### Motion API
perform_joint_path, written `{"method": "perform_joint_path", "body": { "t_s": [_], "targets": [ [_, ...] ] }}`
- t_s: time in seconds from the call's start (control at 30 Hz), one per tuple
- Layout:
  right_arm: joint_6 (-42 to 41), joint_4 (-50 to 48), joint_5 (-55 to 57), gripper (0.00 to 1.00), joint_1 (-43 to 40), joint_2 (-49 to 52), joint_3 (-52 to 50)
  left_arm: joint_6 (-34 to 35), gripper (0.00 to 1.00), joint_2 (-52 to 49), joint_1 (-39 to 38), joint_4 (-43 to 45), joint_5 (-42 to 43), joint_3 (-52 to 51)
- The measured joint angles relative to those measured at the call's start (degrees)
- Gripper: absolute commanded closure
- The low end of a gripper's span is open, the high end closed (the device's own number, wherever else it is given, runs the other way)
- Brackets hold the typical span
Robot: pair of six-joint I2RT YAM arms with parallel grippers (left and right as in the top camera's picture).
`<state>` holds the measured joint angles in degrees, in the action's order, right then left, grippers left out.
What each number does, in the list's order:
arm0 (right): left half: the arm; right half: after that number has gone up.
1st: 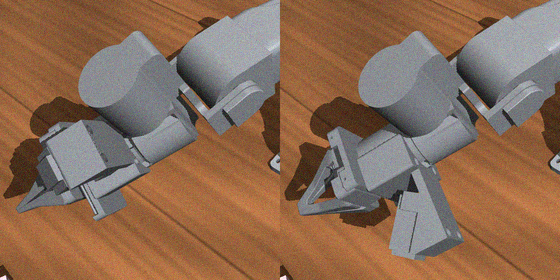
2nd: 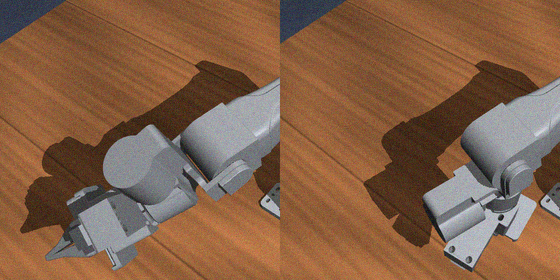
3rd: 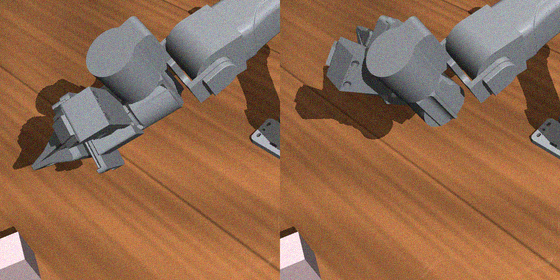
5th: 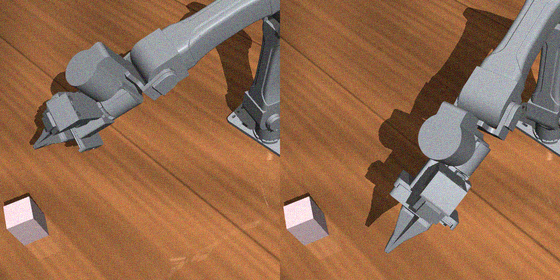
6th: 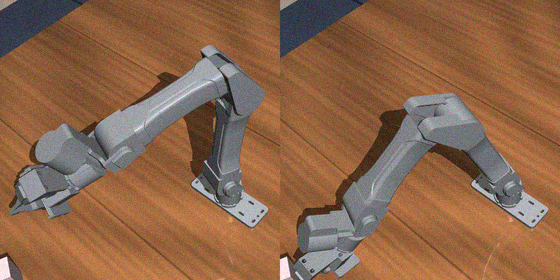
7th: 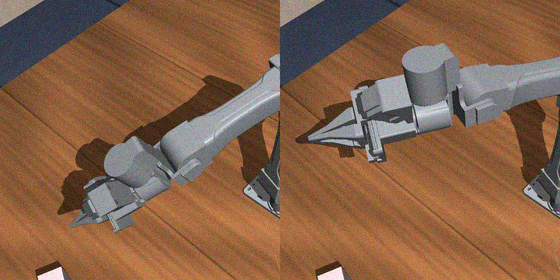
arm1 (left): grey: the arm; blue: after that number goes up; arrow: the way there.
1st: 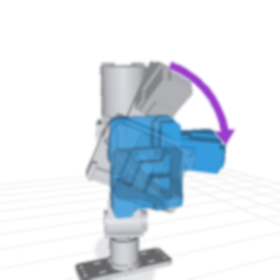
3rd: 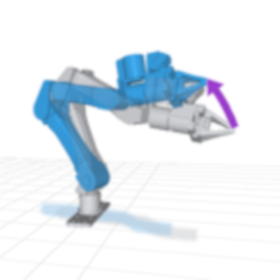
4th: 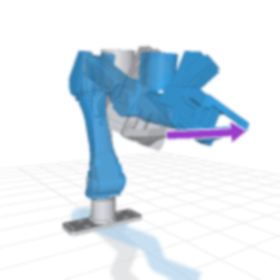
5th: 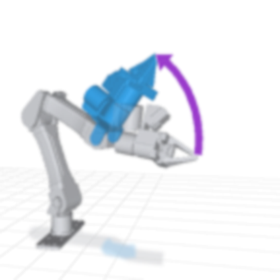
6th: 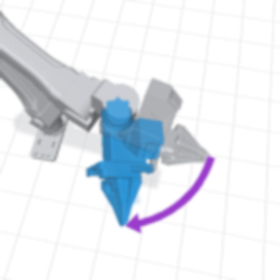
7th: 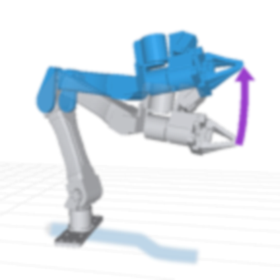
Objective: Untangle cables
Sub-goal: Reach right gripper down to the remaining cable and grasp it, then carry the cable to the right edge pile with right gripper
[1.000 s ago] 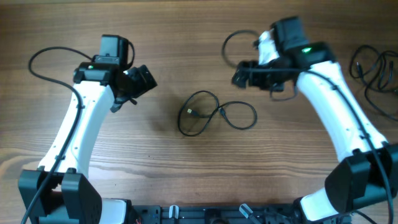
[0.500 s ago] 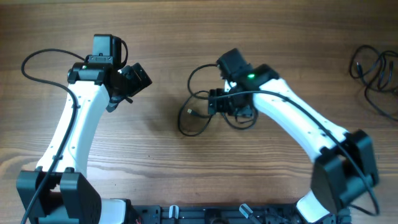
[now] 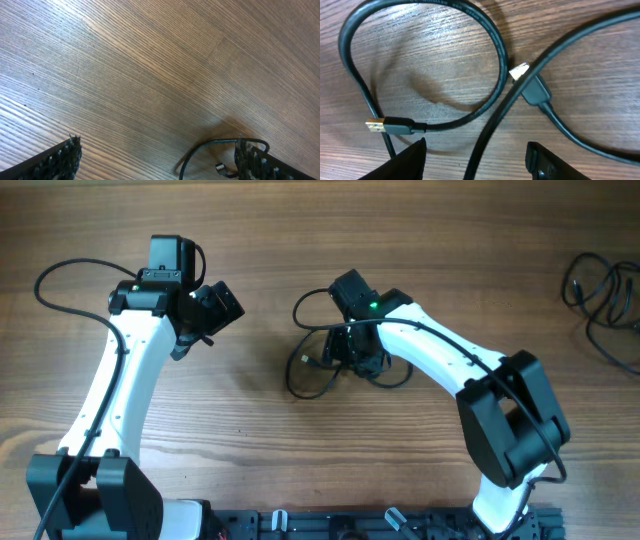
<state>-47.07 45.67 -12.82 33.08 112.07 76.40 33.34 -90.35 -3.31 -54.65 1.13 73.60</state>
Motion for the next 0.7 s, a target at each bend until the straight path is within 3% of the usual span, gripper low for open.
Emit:
{"method": "perform_joint_path", "body": {
  "t_s": [0.2,0.37,0.7],
  "targets": [
    [-0.7,-1.4,0.0,0.51,0.0,3.4,0.0,0.0,0.0,0.0,0.0,0.0,0.0,0.0],
    [-0.7,-2.5,0.0,0.67,0.0,3.9,0.0,0.0,0.0,0.0,0.0,0.0,0.0,0.0],
    [-0.1,-7.0,1.5,0.78,1.6,4.5,0.0,0.0,0.0,0.0,0.0,0.0,0.0,0.0]
  ]
}}
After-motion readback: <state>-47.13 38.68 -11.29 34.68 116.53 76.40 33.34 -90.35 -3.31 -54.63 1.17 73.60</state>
